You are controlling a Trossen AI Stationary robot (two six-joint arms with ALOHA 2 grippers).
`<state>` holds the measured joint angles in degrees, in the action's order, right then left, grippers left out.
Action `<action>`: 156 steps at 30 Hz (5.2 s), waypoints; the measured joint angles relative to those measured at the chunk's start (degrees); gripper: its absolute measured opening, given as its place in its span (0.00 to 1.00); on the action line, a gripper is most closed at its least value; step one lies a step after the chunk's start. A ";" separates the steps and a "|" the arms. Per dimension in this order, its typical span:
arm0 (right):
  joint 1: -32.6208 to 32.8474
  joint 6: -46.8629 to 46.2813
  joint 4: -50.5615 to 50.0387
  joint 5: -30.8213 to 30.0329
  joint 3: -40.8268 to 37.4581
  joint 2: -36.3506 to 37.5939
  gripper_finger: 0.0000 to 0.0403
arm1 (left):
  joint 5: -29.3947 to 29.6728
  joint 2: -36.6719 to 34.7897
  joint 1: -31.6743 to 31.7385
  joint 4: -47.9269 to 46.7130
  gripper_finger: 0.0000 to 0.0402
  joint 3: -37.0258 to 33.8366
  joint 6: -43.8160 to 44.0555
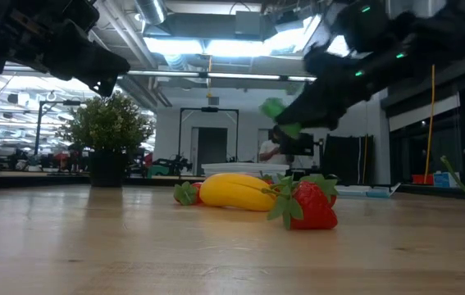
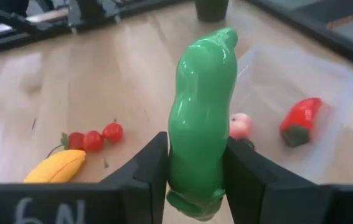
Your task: Pick and placing Produce into tupperware
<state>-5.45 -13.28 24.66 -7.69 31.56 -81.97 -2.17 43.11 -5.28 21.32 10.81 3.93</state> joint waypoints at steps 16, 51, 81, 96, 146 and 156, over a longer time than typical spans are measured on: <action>-12.46 4.63 -26.48 12.02 30.13 -19.18 0.30 | 0.02 0.00 0.00 -0.22 0.07 -0.02 0.03; -18.19 5.96 -36.44 17.94 42.97 -31.92 0.30 | 0.02 0.00 0.00 -0.37 0.07 -0.02 0.01; -18.19 4.35 -37.71 20.37 42.96 -33.12 0.30 | 0.02 0.00 0.00 -0.33 0.07 -0.02 0.01; -18.19 4.46 -37.34 19.35 42.94 -33.38 0.30 | 0.15 0.00 0.00 -0.31 0.07 -0.02 -0.01; -5.50 9.99 -39.65 22.26 40.31 -17.08 0.07 | 0.22 0.00 -0.02 -0.26 0.07 -0.02 0.21; 2.69 8.89 -13.95 19.71 15.78 0.26 0.02 | 0.20 0.00 -0.04 0.32 0.07 -0.02 0.19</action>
<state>-2.76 -4.39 10.71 12.01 47.33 -81.71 -1.98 43.11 -5.32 21.64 10.79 4.12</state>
